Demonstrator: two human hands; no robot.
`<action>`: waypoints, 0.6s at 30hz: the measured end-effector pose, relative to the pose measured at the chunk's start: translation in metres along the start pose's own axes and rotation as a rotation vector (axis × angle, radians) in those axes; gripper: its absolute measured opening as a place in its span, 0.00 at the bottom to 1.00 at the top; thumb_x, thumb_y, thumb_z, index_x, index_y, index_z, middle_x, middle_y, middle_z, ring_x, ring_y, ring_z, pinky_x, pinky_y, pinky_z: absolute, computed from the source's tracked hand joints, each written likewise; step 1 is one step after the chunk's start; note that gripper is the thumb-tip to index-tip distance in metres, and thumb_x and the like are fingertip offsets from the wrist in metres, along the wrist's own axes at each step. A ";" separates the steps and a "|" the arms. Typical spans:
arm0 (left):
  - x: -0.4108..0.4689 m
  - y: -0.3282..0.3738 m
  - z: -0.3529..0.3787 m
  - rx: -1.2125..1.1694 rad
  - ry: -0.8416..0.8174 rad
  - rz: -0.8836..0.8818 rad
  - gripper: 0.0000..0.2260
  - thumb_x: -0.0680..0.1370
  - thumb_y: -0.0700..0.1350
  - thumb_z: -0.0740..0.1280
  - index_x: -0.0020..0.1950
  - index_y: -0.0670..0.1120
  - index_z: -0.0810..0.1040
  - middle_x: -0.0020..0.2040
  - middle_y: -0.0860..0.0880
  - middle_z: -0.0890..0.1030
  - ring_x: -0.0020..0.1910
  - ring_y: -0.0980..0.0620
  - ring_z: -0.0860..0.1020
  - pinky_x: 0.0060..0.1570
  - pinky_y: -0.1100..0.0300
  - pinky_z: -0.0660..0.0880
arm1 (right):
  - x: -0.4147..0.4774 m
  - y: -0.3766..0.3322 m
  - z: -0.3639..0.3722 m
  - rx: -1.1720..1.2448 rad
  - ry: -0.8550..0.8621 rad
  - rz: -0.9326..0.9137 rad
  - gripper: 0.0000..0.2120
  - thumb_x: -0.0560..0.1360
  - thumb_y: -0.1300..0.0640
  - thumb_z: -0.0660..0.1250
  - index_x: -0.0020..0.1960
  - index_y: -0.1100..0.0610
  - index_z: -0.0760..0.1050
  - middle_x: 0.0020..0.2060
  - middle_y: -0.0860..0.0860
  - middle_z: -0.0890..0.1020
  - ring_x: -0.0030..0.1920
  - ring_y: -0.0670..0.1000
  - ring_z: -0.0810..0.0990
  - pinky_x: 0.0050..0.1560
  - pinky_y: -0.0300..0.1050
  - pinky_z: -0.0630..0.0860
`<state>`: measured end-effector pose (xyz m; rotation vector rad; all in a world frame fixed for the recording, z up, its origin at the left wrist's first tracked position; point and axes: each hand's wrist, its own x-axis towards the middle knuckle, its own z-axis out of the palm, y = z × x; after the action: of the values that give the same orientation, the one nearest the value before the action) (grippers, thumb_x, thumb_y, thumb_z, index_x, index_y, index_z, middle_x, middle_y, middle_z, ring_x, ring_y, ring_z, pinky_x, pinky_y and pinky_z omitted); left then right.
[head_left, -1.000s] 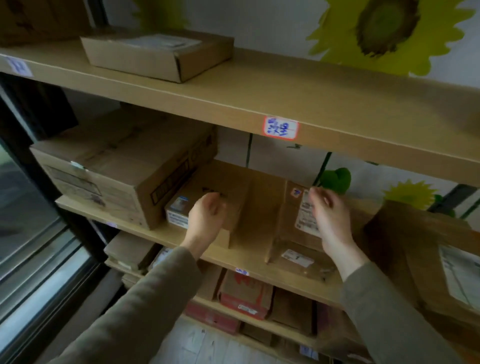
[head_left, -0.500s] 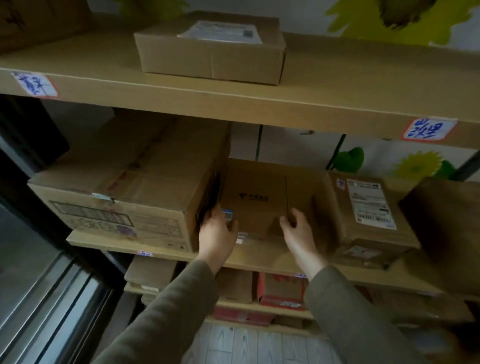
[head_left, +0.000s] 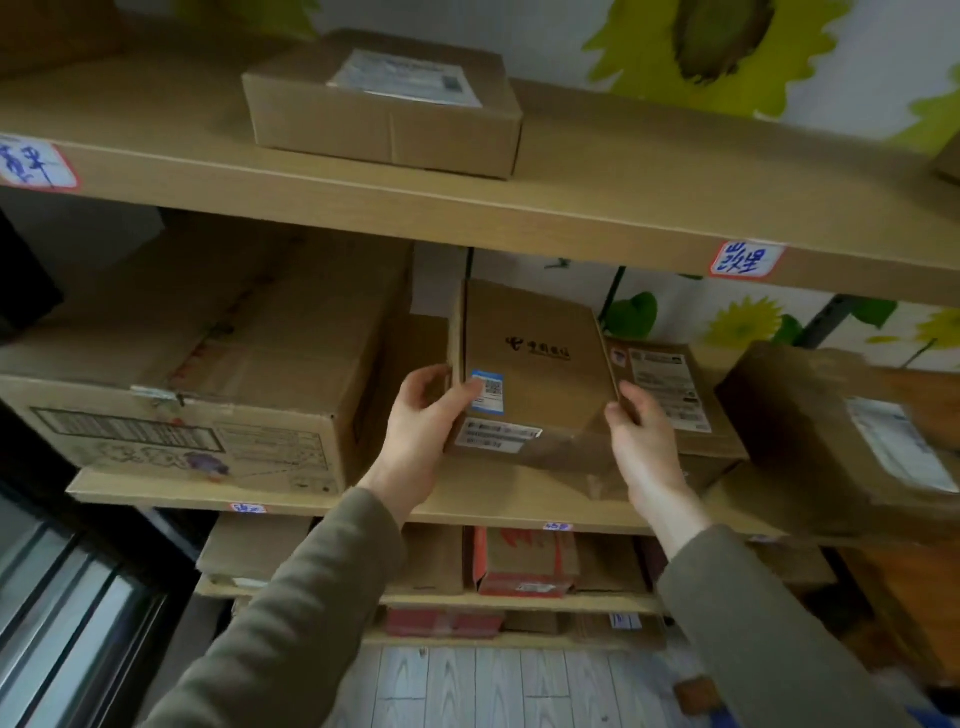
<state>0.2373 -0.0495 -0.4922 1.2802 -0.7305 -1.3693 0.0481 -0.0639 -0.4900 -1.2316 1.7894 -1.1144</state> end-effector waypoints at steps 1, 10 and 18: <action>-0.002 0.002 0.000 0.010 0.007 0.005 0.24 0.72 0.46 0.71 0.65 0.47 0.67 0.56 0.43 0.79 0.50 0.46 0.81 0.55 0.48 0.78 | -0.001 -0.001 -0.002 -0.054 -0.012 -0.033 0.20 0.80 0.60 0.57 0.71 0.55 0.65 0.70 0.53 0.67 0.70 0.53 0.65 0.68 0.45 0.62; -0.032 0.007 0.008 0.120 0.122 0.190 0.20 0.72 0.47 0.72 0.59 0.45 0.70 0.51 0.50 0.79 0.44 0.58 0.78 0.35 0.70 0.75 | -0.030 -0.034 0.030 -0.245 -0.215 -0.272 0.26 0.76 0.41 0.60 0.69 0.53 0.68 0.66 0.52 0.72 0.66 0.52 0.70 0.59 0.42 0.66; -0.047 0.006 0.010 0.090 -0.081 0.181 0.16 0.81 0.46 0.59 0.68 0.47 0.69 0.58 0.48 0.78 0.55 0.53 0.78 0.55 0.59 0.77 | -0.047 -0.049 0.028 0.282 -0.412 -0.125 0.31 0.69 0.44 0.70 0.69 0.51 0.67 0.59 0.44 0.77 0.55 0.42 0.77 0.53 0.36 0.74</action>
<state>0.2229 -0.0084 -0.4703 1.2022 -0.9495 -1.2584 0.1049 -0.0360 -0.4531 -1.3001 1.2199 -1.0477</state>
